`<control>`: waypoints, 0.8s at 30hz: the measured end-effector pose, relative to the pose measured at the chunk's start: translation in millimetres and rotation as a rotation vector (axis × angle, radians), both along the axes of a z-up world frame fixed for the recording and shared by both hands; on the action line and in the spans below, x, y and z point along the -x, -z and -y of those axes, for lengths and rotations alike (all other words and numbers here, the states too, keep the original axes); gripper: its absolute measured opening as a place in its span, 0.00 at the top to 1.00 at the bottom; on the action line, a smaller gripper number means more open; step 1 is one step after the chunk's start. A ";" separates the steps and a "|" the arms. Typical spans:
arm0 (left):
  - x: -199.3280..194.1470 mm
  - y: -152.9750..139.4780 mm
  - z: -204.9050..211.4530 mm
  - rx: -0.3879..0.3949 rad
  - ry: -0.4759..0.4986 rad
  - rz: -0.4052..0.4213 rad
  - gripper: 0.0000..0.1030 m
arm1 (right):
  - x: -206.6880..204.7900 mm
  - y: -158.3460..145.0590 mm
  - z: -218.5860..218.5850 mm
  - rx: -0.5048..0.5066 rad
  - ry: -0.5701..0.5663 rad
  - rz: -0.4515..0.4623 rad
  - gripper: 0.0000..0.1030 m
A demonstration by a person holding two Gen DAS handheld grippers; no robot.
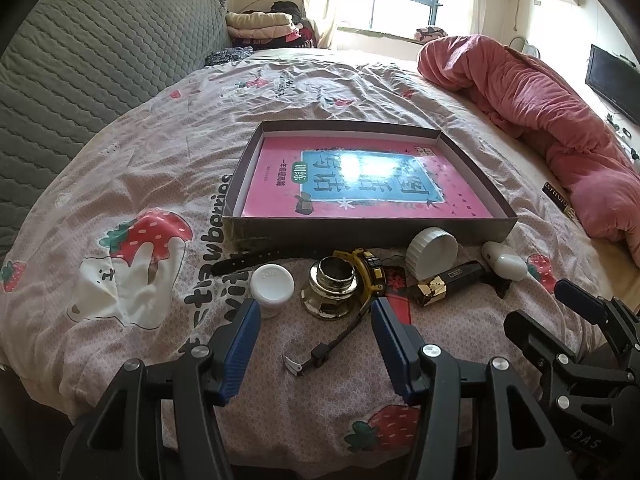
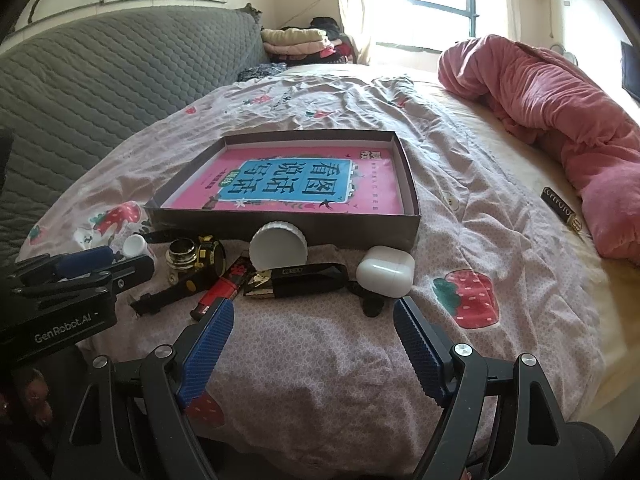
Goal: Organize rigid objects
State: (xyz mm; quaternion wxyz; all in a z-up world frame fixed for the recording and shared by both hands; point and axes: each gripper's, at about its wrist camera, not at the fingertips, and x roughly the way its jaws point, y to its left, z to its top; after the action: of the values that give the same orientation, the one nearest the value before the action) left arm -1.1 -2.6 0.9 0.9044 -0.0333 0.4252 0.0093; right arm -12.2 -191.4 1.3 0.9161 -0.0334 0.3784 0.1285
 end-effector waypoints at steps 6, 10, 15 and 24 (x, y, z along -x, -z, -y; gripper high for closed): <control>0.2 -0.7 0.5 0.006 0.001 -0.001 0.45 | 1.0 -1.7 -0.5 -0.002 -0.004 0.005 0.20; 0.3 -0.6 0.5 0.004 0.002 -0.001 0.45 | 1.6 -1.7 -0.6 -0.005 -0.001 0.003 0.20; 0.5 -0.6 0.6 0.007 0.001 -0.003 0.45 | 1.3 -1.9 0.2 -0.011 0.002 0.000 0.20; 0.6 0.1 1.2 0.011 0.001 -0.007 0.45 | 1.6 -2.0 -0.1 -0.008 0.003 0.000 0.20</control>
State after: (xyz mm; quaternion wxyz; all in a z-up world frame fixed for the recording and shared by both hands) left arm -1.7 -3.7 0.8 0.9027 -0.0379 0.4285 0.0067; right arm -13.8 -191.3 3.2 0.9164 -0.0293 0.3779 0.1286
